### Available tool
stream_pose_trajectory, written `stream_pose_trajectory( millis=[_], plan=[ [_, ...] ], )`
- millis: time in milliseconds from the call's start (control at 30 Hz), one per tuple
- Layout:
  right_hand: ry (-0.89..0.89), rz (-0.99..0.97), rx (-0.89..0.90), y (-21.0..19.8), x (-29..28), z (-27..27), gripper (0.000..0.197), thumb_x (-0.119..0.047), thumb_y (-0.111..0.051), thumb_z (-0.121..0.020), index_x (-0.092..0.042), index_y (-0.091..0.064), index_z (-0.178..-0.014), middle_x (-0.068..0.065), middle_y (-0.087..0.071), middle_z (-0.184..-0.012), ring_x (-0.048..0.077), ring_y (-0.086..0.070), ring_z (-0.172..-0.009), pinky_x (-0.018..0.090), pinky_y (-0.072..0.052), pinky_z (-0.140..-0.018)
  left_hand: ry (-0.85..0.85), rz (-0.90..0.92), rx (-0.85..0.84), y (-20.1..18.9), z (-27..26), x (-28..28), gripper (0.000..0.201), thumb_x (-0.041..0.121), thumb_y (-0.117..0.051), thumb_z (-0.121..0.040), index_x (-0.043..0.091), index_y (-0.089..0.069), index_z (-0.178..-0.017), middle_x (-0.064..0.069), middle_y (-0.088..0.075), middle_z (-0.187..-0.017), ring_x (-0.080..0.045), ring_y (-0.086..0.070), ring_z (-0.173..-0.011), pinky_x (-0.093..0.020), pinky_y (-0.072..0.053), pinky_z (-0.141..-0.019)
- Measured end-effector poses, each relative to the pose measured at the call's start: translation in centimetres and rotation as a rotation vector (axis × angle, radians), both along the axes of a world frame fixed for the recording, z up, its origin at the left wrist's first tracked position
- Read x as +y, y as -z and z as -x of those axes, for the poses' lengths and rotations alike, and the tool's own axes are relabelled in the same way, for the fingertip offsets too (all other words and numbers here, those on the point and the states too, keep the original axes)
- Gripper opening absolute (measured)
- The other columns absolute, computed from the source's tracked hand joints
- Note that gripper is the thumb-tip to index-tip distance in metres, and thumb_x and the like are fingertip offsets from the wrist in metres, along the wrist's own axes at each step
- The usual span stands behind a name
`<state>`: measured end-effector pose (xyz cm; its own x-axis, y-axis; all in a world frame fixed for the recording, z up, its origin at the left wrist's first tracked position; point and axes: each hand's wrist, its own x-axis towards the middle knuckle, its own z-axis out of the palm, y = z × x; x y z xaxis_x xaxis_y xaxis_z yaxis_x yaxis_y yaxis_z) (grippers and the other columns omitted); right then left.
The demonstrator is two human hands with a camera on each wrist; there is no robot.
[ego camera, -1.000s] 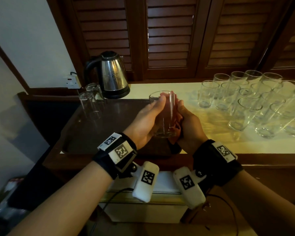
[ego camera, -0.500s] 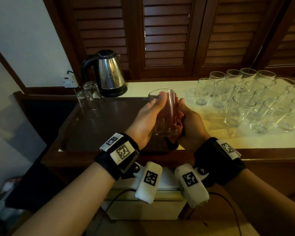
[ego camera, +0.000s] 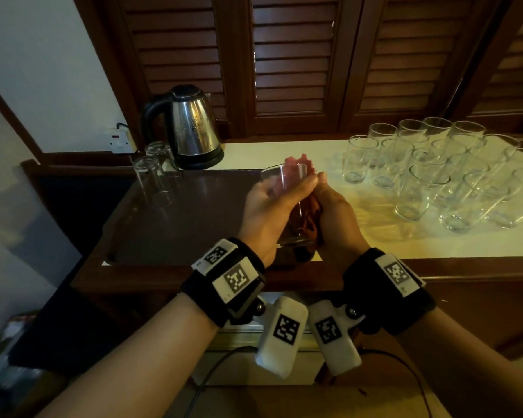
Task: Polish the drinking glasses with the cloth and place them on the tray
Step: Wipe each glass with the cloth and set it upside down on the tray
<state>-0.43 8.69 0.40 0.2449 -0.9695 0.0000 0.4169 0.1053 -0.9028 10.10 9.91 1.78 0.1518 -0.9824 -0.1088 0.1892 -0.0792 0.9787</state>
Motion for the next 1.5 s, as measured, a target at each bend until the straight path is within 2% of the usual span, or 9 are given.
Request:
stream_pose_trajectory(
  millis=[200,300,367,467,733,900,1200,1433,1500],
  plan=[
    [-0.16,-0.298,-0.139,0.2,0.3,0.4,0.063,-0.057,-0.033,-0.102,-0.01,-0.06,-0.134,0.019,-0.07,-0.122,0.033,-0.067,-0.114,0.049,-0.045,-0.107,-0.014,-0.146,0.128,-0.8,-0.6,-0.9,0.055,0.053,-0.078,-0.075,0.015,-0.071,-0.114,-0.009,-0.076,-0.102,-0.027,-0.073,-0.096,-0.046,-0.058,-0.086],
    [-0.193,-0.372,-0.099,0.0,-0.2,1.2,0.069,-0.064,-0.034,-0.098,-0.007,-0.065,-0.121,0.016,-0.074,-0.09,0.024,-0.069,-0.074,0.037,-0.048,-0.081,0.034,-0.143,0.22,-1.1,-0.9,-1.1,0.056,0.061,-0.067,-0.078,0.018,-0.066,-0.114,-0.008,-0.075,-0.102,-0.024,-0.073,-0.094,-0.037,-0.057,-0.074],
    [-0.168,-0.39,-0.11,-0.1,-0.6,1.7,0.067,-0.064,-0.032,-0.098,-0.008,-0.068,-0.106,0.014,-0.072,-0.075,0.024,-0.063,-0.062,0.035,-0.045,-0.071,0.033,-0.104,0.309,-1.1,-1.1,-1.2,0.051,0.056,-0.067,-0.075,0.02,-0.063,-0.112,-0.006,-0.072,-0.107,-0.024,-0.069,-0.101,-0.041,-0.056,-0.082],
    [-0.095,-0.378,-0.201,-0.1,-0.9,2.3,0.065,-0.059,-0.028,-0.102,-0.013,-0.075,-0.103,0.016,-0.075,-0.089,0.028,-0.063,-0.075,0.036,-0.046,-0.074,0.086,0.029,0.315,-0.5,-1.8,-1.6,0.054,0.046,-0.072,-0.073,0.029,-0.056,-0.122,-0.007,-0.063,-0.127,-0.031,-0.06,-0.123,-0.049,-0.049,-0.101],
    [-0.016,-0.429,-0.327,-1.0,-1.4,1.0,0.053,-0.048,-0.044,-0.101,-0.015,-0.058,-0.14,0.015,-0.07,-0.112,0.031,-0.063,-0.103,0.044,-0.05,-0.088,0.371,0.229,0.017,-0.5,-2.2,-2.0,0.066,0.015,-0.087,-0.068,0.027,-0.056,-0.125,-0.002,-0.073,-0.115,-0.017,-0.066,-0.115,-0.03,-0.051,-0.095],
    [-0.055,-0.425,-0.252,-1.6,-2.2,1.0,0.041,-0.043,-0.041,-0.103,-0.013,-0.067,-0.117,0.016,-0.074,-0.098,0.031,-0.07,-0.087,0.044,-0.058,-0.076,0.398,0.301,-0.037,-0.8,-2.9,-2.6,0.069,-0.005,-0.077,-0.069,0.02,-0.053,-0.129,-0.004,-0.068,-0.118,-0.013,-0.066,-0.113,-0.029,-0.054,-0.092],
    [-0.077,-0.375,-0.175,-1.9,-2.5,0.7,0.044,-0.028,-0.044,-0.104,-0.008,-0.053,-0.143,0.019,-0.069,-0.11,0.033,-0.071,-0.084,0.049,-0.058,-0.08,0.349,0.34,-0.021,-0.3,-2.5,-2.8,0.069,-0.003,-0.081,-0.065,0.022,-0.056,-0.125,-0.002,-0.071,-0.107,-0.012,-0.069,-0.105,-0.026,-0.055,-0.088],
    [-0.07,-0.331,-0.064,-1.3,-2.3,0.3,0.04,-0.018,-0.046,-0.101,-0.002,-0.056,-0.136,0.026,-0.067,-0.12,0.037,-0.067,-0.096,0.049,-0.06,-0.077,0.355,0.381,-0.17,-0.3,-3.6,-3.4,0.077,0.002,-0.085,-0.066,0.021,-0.05,-0.132,-0.005,-0.066,-0.117,-0.015,-0.067,-0.112,-0.029,-0.055,-0.092],
    [-0.041,-0.308,0.012,-1.4,-2.1,0.4,0.034,-0.025,-0.05,-0.103,-0.004,-0.063,-0.127,0.024,-0.069,-0.116,0.033,-0.07,-0.087,0.042,-0.062,-0.061,0.331,0.387,-0.193,-0.3,-3.9,-3.7,0.08,0.014,-0.088,-0.065,0.026,-0.05,-0.134,-0.008,-0.067,-0.12,-0.019,-0.067,-0.114,-0.035,-0.054,-0.097]
  ],
)
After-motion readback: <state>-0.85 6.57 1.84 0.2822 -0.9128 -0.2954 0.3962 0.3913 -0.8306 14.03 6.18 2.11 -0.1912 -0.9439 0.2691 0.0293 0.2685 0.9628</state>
